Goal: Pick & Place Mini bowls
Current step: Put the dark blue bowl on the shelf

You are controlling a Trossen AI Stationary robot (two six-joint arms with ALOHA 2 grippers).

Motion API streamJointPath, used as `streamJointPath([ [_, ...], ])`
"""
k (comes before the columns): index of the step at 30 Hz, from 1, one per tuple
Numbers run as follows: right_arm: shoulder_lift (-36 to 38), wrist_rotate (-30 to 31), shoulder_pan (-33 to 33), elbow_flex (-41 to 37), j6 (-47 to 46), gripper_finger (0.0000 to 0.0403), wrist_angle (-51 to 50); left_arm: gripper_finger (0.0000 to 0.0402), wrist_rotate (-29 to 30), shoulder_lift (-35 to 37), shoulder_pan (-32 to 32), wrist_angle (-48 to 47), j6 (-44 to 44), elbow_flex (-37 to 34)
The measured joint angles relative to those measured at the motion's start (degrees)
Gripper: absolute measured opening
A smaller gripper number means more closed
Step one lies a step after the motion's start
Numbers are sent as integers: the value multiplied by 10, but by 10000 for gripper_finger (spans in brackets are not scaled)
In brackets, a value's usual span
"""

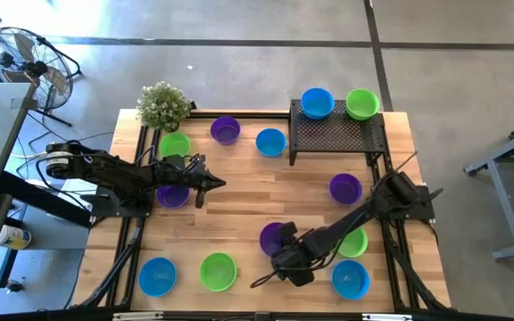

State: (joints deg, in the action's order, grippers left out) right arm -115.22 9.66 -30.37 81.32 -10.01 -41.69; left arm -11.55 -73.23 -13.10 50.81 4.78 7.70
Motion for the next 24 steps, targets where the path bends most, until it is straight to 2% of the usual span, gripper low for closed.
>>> streamJointPath([
  [6,3,10,11,0,4,8,-6,4,-9,0,0,0,0,0],
  [11,48,18,20,-1,-13,6,-28,4,-16,0,0,0,0,0],
  [16,144,39,48,0,-41,7,-100,4,-16,0,0,0,0,0],
  [21,253,63,105,0,-98,3,-258,4,-16,0,0,0,0,0],
  [24,309,79,162,0,-118,4,-355,4,-16,0,0,0,0,0],
])
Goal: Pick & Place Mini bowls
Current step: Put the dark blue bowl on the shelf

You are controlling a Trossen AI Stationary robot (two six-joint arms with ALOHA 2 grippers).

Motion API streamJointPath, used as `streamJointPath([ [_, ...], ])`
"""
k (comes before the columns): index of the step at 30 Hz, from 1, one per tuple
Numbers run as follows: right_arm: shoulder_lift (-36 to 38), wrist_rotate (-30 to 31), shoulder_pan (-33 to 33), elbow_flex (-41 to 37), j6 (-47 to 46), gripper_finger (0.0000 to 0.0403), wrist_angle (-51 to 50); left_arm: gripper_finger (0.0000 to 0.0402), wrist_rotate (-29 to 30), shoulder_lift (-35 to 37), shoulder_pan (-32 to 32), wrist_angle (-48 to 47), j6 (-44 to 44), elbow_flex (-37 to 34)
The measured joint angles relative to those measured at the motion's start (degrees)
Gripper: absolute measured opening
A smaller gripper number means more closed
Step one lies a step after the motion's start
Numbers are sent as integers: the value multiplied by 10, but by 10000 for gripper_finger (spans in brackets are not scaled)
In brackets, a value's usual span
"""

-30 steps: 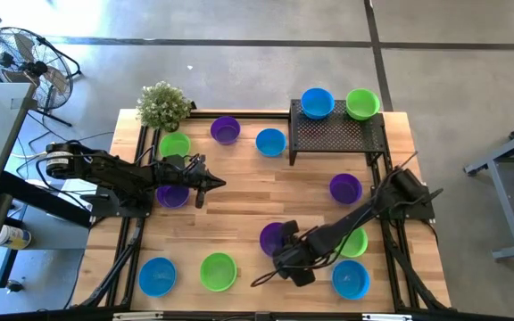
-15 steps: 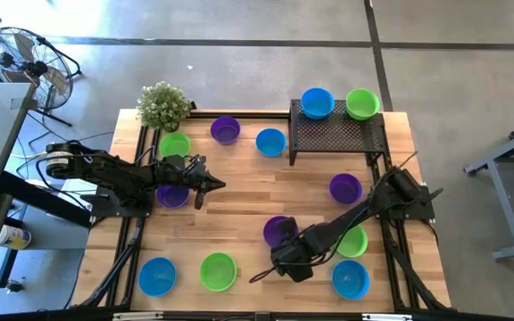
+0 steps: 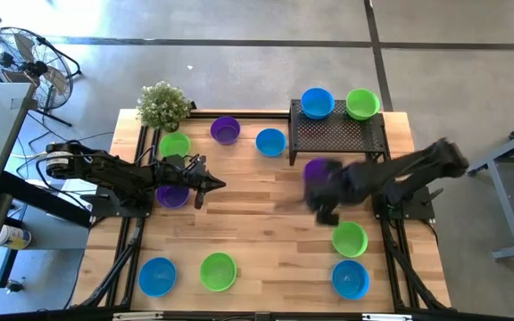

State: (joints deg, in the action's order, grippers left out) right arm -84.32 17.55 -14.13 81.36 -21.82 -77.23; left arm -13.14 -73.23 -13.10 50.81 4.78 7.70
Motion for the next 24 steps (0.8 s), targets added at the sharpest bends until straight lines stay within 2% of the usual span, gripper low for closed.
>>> streamJointPath([
  [3,40,16,75,0,19,2,-58,4,0,0,0,0,0,0],
  [7,65,11,190,0,109,4,-52,4,0,0,0,0,0,0],
  [13,52,-45,331,-13,243,3,-15,4,0,0,0,0,0,0],
  [19,45,-97,411,-43,304,4,19,4,1,0,0,0,0,0],
  [24,45,-97,430,-54,314,3,23,4,1,0,0,0,0,0],
])
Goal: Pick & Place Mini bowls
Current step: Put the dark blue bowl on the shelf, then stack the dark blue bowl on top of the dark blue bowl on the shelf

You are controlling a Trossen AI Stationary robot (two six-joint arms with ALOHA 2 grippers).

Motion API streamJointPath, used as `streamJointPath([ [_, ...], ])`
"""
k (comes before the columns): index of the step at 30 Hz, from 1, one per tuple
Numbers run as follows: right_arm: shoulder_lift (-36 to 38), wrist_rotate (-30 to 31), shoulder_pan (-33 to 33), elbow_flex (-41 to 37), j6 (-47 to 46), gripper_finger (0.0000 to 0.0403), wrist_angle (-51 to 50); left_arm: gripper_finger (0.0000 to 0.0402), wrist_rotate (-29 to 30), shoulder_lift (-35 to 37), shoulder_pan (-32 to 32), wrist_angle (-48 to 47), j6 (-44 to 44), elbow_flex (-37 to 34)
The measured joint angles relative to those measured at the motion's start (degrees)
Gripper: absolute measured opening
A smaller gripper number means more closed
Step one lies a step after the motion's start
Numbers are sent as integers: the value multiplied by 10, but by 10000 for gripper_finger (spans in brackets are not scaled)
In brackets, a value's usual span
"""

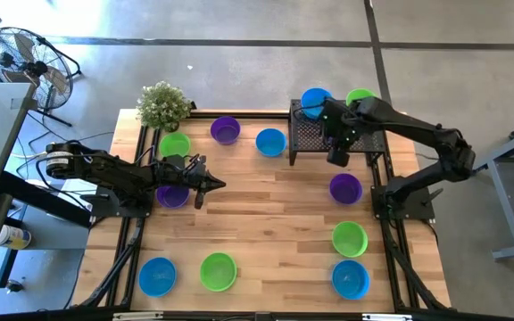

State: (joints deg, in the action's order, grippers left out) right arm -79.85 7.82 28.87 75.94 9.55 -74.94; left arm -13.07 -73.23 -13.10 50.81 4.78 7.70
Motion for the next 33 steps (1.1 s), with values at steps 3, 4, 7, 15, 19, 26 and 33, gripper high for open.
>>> streamJointPath([
  [3,0,4,1,0,6,9,11,4,0,0,0,0,0,0],
  [4,0,6,2,0,7,12,12,4,0,0,0,0,0,0],
  [7,-2,6,5,0,10,17,11,4,0,0,0,0,0,0],
  [15,-16,28,8,0,10,21,11,4,0,0,0,0,0,0],
  [19,-18,37,8,0,10,33,11,4,0,0,0,0,0,0],
  [26,-9,47,4,0,-6,82,12,4,0,0,0,0,0,0],
  [33,58,9,-43,1,-48,85,61,4,-16,0,0,0,3,0],
])
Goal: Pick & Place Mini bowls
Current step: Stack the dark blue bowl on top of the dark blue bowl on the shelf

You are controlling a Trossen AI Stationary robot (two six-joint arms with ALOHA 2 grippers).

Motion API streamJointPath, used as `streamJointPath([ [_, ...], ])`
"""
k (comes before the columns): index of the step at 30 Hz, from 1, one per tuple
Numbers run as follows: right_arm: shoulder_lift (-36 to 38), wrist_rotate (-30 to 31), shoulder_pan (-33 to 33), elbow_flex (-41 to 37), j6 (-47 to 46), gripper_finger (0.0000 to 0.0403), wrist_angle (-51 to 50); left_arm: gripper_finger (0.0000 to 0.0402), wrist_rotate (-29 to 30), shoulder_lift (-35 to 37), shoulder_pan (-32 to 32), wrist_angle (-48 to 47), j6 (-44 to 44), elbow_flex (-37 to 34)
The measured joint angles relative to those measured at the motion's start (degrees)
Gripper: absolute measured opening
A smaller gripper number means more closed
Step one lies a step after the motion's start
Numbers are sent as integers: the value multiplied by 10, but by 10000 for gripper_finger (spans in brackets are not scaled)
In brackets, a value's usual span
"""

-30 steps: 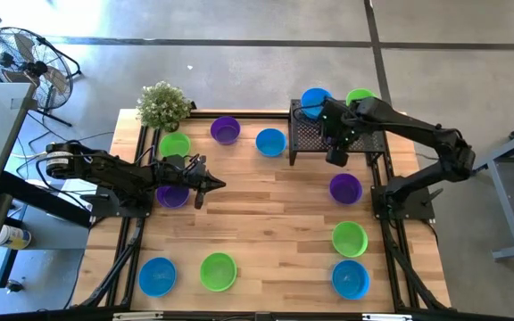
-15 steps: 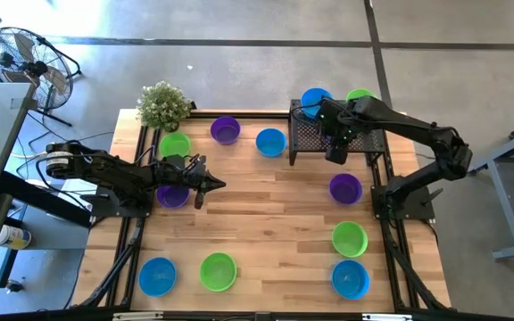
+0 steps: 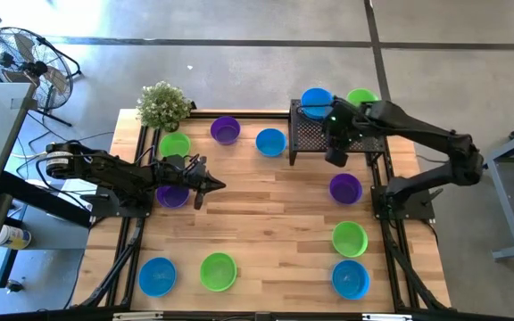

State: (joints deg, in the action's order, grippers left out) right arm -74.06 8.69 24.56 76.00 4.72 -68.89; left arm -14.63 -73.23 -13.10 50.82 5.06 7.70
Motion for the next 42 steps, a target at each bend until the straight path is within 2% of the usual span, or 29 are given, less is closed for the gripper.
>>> streamJointPath([
  [2,26,-3,-22,-19,-8,70,55,4,-1,0,0,0,0,0],
  [5,67,-31,-52,-91,-7,39,166,4,-1,0,0,0,1,0],
  [8,103,-77,-82,-188,-19,10,322,4,-10,0,0,9,22,0],
  [11,128,-97,-117,-283,-19,5,504,4,-18,0,0,16,51,4],
  [17,131,-80,-170,-437,-15,13,854,4,-67,1,0,-72,57,46],
  [20,119,-57,-190,-505,-13,7,1007,4,-57,18,0,-139,44,72],
  [22,114,-45,-203,-541,-7,3,1073,4,-43,26,0,-193,31,98],
  [28,111,-15,-239,-595,-11,1,1165,4,-18,55,1,-354,-9,164],
  [35,102,16,-285,-601,-1,2,1190,4,49,56,11,-545,-18,239],
  [38,99,15,-289,-601,4,1,1205,4,77,56,33,-613,-18,264],
  [42,99,-5,-291,-601,-2,3,1212,4,77,56,64,-682,-5,284],
])
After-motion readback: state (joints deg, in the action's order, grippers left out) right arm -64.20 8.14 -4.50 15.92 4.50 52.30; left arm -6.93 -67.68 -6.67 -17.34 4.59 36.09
